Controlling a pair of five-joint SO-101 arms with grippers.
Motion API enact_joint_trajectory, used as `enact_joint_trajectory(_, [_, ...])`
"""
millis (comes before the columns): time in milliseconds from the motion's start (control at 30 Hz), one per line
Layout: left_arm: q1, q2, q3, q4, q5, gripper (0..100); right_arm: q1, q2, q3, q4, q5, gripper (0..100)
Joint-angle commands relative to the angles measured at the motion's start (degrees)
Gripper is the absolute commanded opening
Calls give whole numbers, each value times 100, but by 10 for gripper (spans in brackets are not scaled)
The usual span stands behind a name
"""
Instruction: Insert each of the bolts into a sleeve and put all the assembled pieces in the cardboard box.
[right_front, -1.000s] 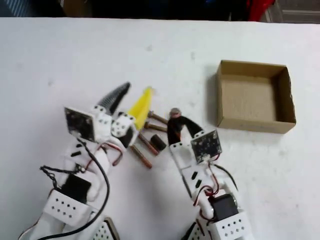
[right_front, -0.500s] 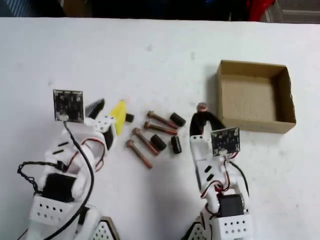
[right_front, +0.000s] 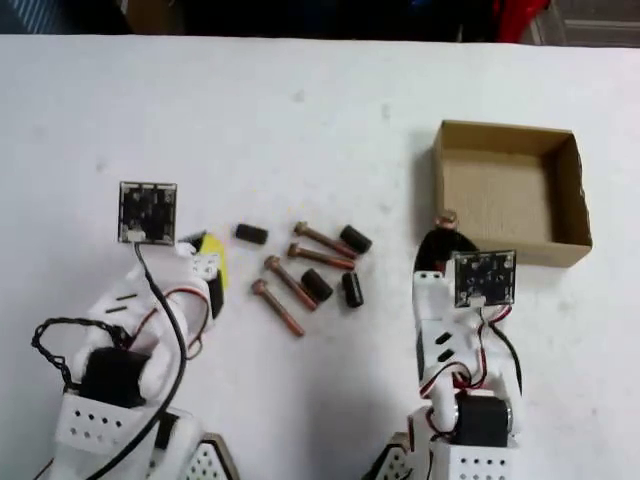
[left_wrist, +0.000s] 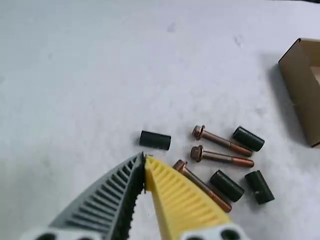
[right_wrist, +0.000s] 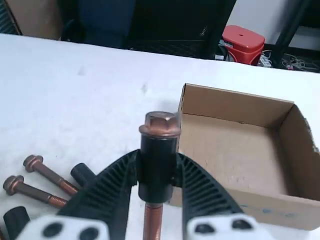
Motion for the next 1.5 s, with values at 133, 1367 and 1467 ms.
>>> enact_joint_trajectory(133, [-57, -75, -123, 774, -35, 24, 163, 1042, -1125, 75, 431, 17])
enact_joint_trajectory(1367, [-1244, -75, 826, 756, -607, 23, 998, 11354, -8325, 84, 536, 17])
enact_joint_trajectory(1467, [-1244, -75, 826, 756, -607, 23, 1007, 11890, -8712, 110, 536, 17])
